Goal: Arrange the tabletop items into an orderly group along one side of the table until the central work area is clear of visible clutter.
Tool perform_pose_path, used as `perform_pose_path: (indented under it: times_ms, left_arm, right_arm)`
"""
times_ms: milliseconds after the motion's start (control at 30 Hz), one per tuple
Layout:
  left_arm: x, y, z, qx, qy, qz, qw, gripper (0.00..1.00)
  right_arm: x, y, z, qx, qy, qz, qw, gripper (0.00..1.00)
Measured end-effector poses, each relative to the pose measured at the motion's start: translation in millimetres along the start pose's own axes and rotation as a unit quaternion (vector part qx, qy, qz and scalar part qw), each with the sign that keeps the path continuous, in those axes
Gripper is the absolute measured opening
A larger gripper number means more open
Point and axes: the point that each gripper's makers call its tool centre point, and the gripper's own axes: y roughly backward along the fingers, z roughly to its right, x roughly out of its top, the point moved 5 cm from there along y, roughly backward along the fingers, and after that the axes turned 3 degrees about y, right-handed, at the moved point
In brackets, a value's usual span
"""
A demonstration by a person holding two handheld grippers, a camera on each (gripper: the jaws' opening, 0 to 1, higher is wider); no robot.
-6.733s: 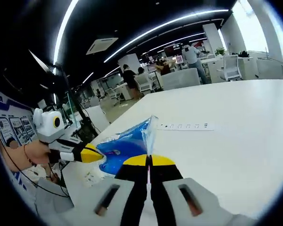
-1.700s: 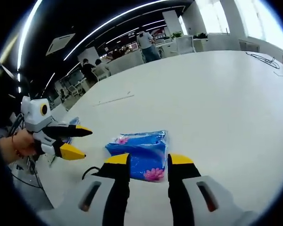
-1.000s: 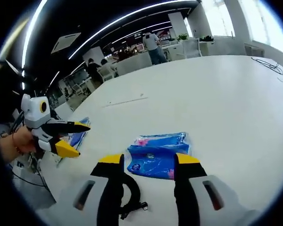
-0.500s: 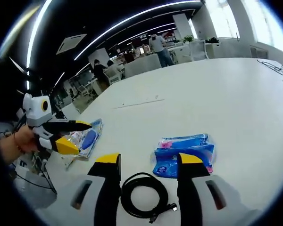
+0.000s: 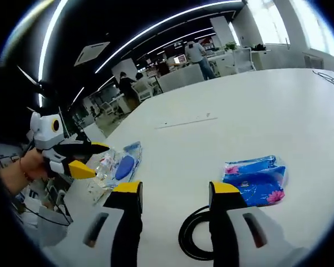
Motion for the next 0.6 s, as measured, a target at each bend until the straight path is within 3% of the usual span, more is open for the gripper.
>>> perform_pose_path:
  times_ms: [500, 600]
  left_arm:
    - [-5.4, 61, -51.8, 0.036, 0.008, 0.011, 0.9993, 0.72]
    - [-7.2, 69, -59.7, 0.040, 0.007, 0.010, 0.9991, 0.72]
  right_arm:
    - [-16.0, -25, -56, 0.013, -0.031, -0.004, 0.9994, 0.49]
    - [-18.6, -29, -64, 0.006, -0.032, -0.002, 0.9995, 0.53]
